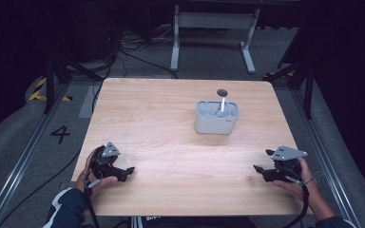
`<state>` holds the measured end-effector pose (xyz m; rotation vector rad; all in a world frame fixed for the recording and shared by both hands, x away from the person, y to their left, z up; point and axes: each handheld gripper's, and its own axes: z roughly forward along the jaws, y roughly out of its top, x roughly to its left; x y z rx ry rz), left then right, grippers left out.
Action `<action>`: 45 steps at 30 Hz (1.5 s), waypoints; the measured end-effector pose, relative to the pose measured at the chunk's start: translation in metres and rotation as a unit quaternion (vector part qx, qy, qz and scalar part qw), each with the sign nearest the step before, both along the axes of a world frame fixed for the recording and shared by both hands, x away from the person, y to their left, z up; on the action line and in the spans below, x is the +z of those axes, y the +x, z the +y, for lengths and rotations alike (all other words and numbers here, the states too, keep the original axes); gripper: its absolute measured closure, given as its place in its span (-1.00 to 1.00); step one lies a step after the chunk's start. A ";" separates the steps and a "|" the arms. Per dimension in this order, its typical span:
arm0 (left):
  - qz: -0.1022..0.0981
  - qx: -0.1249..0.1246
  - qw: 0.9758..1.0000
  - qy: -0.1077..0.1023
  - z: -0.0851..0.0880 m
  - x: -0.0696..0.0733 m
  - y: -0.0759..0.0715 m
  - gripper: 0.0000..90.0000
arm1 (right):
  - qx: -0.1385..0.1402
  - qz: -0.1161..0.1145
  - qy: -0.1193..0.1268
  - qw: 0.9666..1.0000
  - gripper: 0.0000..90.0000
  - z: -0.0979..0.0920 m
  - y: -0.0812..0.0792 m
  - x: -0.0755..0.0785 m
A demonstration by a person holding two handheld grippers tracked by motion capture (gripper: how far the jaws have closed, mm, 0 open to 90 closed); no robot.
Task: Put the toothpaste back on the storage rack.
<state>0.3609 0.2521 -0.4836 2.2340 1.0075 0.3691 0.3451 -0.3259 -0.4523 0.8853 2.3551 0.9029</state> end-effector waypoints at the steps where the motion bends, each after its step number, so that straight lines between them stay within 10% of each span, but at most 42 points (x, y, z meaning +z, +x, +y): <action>1: -0.001 0.001 1.000 0.000 0.000 0.000 0.000 -0.99 | -0.003 0.003 0.003 1.000 -0.50 -0.003 -0.001 -0.003; 18: -0.003 -0.001 1.000 0.004 0.001 0.000 0.000 -0.99 | -0.072 0.055 0.081 0.993 -0.61 -0.047 -0.018 -0.034; 45: -0.004 0.007 1.000 0.006 0.001 0.000 -0.002 -0.99 | -0.066 0.056 0.079 0.993 -0.65 -0.049 -0.018 -0.034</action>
